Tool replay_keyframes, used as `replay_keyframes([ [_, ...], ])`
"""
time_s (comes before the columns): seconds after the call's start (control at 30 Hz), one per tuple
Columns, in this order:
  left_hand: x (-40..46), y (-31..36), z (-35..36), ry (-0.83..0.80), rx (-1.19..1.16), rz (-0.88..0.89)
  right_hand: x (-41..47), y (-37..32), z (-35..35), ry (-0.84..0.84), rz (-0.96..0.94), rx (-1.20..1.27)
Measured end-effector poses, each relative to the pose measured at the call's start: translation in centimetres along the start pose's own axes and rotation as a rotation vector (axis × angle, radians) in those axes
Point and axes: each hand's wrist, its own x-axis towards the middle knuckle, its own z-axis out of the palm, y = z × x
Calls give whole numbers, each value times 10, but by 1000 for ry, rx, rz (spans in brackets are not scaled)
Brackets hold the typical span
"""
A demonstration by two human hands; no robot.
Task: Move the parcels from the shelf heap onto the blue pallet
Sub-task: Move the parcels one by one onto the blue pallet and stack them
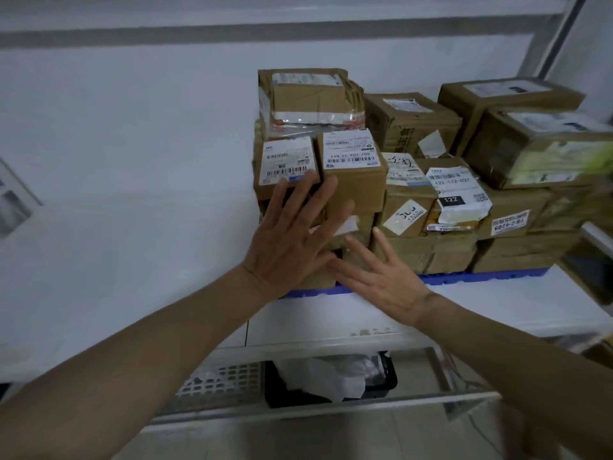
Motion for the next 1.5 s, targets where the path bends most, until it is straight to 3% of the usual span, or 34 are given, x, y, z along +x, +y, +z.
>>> replay_keyframes([
  [0.13,14,12,-1,-49,24,-60,-11,6,10,52,-5,-1],
  [0.27,-3,16,4,-78,42,-58,-12,16,8,128,166,2],
  [0.43,-20,20,29,-186,195,-18,1,27,15,6,127,-38],
  [0.77,-24,16,54,-127,192,-55,18,33,26,-124,159,-72],
  [1.0,-25,5,53,-174,199,-19,24,31,21,-186,152,-86],
  [1.3,-15,21,48,-149,151,-15,-2,36,20,-161,167,-35],
  [1.5,36,69,59,-81,79,100,-49,48,13,-43,330,-12],
])
